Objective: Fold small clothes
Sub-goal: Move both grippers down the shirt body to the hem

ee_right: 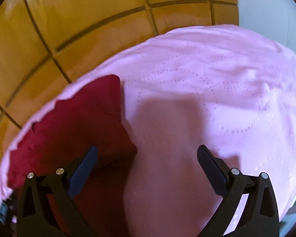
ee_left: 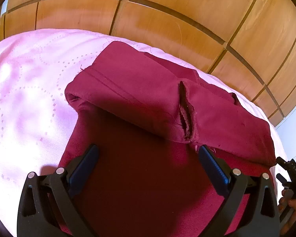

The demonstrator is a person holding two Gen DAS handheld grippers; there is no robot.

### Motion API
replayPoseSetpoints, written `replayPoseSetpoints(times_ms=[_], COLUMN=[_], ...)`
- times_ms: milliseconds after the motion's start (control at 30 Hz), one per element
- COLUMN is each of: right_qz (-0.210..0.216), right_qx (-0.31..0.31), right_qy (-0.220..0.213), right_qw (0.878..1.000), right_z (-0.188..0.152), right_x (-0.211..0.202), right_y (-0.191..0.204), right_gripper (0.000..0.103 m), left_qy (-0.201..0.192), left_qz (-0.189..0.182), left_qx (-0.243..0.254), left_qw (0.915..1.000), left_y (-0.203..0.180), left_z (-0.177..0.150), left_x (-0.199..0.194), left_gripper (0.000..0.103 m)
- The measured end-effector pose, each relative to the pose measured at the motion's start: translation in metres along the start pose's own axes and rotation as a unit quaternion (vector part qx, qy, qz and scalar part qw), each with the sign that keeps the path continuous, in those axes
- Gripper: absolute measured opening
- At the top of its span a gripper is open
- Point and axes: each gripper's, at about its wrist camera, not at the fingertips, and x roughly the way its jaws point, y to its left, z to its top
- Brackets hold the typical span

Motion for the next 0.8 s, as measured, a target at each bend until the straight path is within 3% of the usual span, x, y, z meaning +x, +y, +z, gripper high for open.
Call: replayPoseSetpoints(times_ms=[133, 300, 467, 600, 800], right_qz=[0.043, 0.004, 0.027, 0.043, 0.014], right_qx=[-0.017, -0.076, -0.059, -0.050, -0.109], right_qy=[0.000, 0.022, 0.017, 0.015, 0.031], right_qw=[0.999, 0.997, 0.998, 0.998, 0.993], right_z=[-0.013, -0.027, -0.027, -0.032, -0.041], right_x=[-0.002, 0.016, 0.011, 0.003, -0.003], right_y=[0.014, 0.030, 0.022, 0.015, 0.027], right_gripper=[0.099, 0.100, 0.100, 0.100, 0.100], left_qy=[0.001, 0.001, 0.009, 0.019, 0.032], left_qz=[0.002, 0.004, 0.008, 0.014, 0.030], left_qx=[0.001, 0.001, 0.009, 0.033, 0.094], left_qw=[1.0000, 1.0000, 0.9999, 0.9992, 0.9946], left_y=[-0.001, -0.002, -0.005, -0.008, -0.011], left_z=[0.000, -0.001, -0.003, -0.014, -0.036], left_x=[0.000, 0.000, -0.003, -0.015, -0.038], left_gripper=[0.101, 0.101, 0.101, 0.101, 0.101])
